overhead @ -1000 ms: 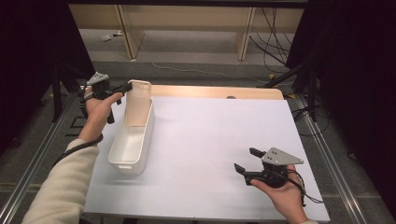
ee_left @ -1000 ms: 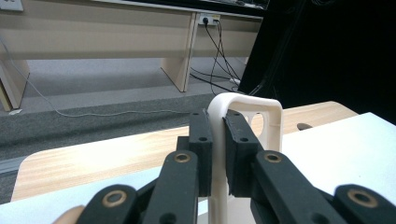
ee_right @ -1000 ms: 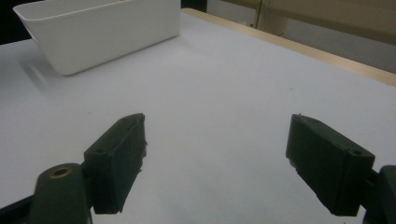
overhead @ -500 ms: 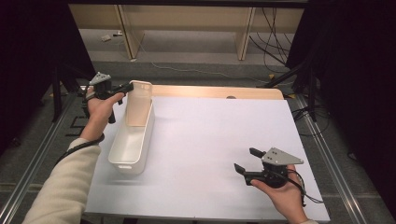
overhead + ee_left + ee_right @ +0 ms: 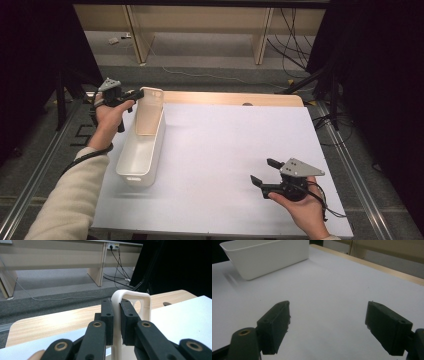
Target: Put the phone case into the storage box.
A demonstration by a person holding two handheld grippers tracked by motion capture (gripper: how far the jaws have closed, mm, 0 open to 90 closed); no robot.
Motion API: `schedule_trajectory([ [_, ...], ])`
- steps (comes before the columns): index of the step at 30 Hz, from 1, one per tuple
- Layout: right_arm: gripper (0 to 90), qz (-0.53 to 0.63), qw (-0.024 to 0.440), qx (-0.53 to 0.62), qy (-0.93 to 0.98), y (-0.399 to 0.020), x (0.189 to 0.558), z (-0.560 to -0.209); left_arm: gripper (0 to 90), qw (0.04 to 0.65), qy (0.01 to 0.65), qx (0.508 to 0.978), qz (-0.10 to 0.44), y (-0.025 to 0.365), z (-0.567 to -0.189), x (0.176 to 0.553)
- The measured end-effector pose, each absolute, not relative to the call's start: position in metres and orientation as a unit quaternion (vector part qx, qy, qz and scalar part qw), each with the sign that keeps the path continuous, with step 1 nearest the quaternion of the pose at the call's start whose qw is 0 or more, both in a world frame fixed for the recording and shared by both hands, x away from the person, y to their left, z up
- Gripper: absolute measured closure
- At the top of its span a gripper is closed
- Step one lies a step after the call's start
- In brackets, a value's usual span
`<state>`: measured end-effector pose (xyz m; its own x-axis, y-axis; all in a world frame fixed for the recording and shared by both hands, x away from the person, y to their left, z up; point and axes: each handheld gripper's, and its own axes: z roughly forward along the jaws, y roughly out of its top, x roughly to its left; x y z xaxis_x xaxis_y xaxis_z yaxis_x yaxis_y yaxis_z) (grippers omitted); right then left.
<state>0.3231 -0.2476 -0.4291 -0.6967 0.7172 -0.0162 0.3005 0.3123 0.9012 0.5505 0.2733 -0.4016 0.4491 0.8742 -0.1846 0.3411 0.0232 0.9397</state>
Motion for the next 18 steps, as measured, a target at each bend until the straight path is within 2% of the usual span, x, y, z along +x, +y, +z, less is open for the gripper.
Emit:
schedule_trajectory([
  [18, 21.3, 0.487, 0.212, 0.327, 0.782, -0.2476, 0.3234, -0.4295, 81.5, 0.535, 0.474, 0.655, 0.245, 0.275, -0.4102, 0.5547],
])
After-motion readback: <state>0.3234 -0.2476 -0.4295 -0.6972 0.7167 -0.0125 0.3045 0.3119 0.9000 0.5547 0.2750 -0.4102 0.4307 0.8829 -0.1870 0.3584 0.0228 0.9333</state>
